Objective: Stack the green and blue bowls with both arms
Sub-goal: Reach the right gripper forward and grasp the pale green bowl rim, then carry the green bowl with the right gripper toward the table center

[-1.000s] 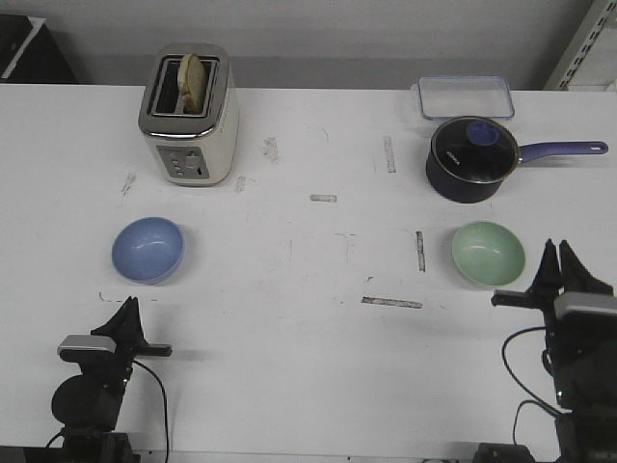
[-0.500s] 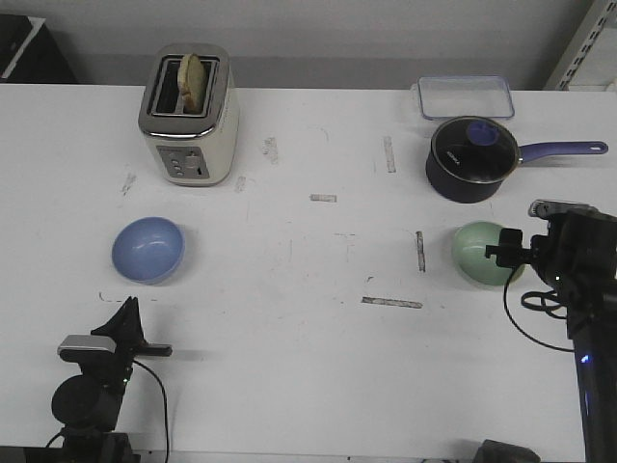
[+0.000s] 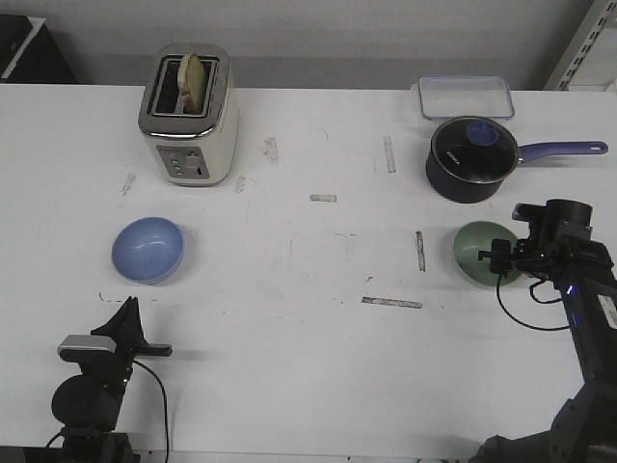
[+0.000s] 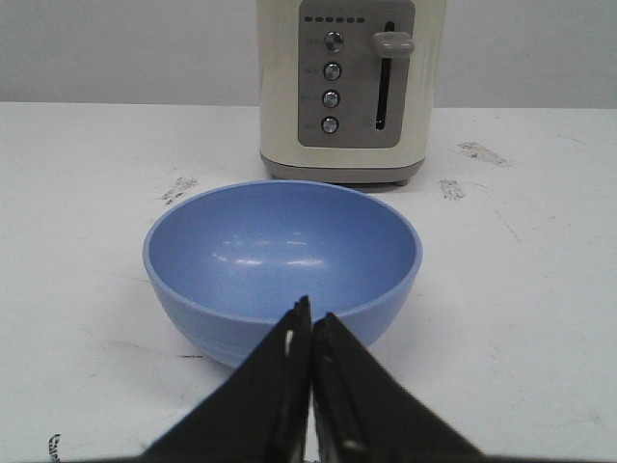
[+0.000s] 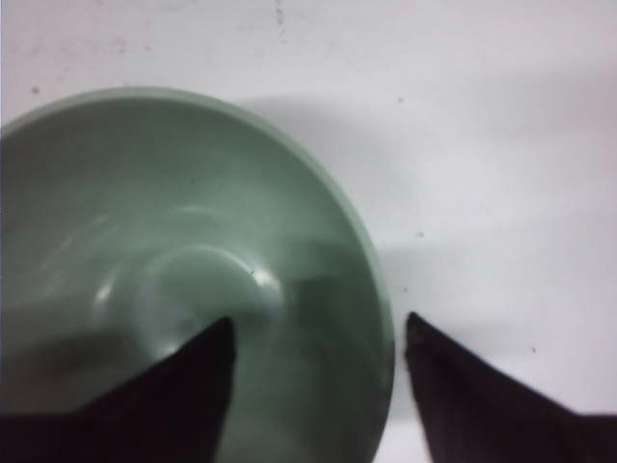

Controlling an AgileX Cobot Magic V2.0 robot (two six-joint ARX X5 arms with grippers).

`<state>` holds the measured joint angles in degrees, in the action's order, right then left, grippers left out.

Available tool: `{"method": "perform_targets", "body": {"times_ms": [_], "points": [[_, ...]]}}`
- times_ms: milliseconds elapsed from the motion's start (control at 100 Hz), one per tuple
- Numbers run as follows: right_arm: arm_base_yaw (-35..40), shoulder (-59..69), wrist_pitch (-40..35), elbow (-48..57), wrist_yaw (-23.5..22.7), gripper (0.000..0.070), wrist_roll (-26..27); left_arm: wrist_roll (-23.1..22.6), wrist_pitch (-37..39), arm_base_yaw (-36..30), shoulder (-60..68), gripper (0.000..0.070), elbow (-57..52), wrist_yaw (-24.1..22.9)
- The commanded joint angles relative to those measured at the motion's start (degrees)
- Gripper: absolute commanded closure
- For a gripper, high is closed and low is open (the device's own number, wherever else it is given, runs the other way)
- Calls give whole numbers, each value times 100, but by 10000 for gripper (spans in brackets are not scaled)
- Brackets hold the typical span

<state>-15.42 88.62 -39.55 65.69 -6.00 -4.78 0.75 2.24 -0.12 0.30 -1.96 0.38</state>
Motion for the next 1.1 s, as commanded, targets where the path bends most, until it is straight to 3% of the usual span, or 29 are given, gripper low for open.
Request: {"method": "perform_targets", "body": {"times_ms": [0, 70, 310, 580, 760, 1090], "points": [[-7, 125, 66, 72, -2, 570, -116, -9, 61, 11, -7, 698, 118, 22], [-9, 142, 76, 72, 4, 698, -114, -9, 61, 11, -7, 698, 118, 22], [-28, 70, 76, 103, 31, 700, -109, -9, 61, 11, -7, 698, 118, 24], [422, -603, -116, 509, -623, 700, 74, -9, 63, 11, -7, 698, 118, 24], [1539, -992, -116, 662, -1073, 700, 509, -9, 63, 11, -7, 698, 118, 24], [4360, -605, -374, 660, -1043, 700, 647, -9, 61, 11, -7, 698, 118, 24]]}}
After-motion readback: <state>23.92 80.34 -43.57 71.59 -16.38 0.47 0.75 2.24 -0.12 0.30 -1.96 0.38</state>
